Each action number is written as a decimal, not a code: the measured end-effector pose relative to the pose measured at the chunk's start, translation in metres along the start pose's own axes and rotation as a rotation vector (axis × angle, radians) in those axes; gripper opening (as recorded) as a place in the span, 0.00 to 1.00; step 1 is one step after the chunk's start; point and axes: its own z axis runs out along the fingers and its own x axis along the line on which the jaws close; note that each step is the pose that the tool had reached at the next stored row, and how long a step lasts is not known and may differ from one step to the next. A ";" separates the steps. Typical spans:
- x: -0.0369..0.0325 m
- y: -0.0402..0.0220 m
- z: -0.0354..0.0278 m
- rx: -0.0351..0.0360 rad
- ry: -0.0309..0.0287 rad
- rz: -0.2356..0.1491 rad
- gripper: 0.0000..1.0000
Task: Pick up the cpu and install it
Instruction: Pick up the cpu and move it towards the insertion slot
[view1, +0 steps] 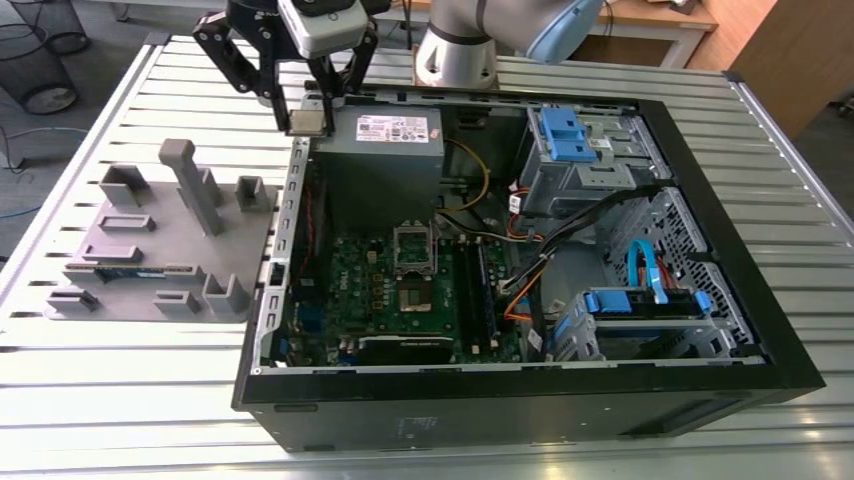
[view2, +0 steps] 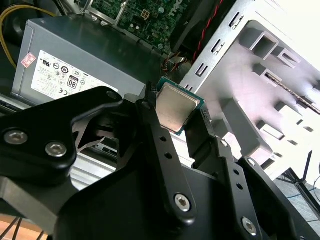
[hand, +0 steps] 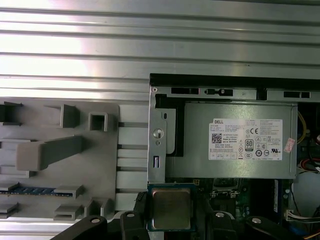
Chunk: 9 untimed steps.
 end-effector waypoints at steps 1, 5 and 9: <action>-0.0005 0.0001 0.0000 0.0000 0.0000 0.000 0.47; -0.0034 0.0004 0.0002 -0.0001 0.0000 0.000 0.47; -0.0076 0.0008 0.0004 -0.0001 0.0000 0.000 0.47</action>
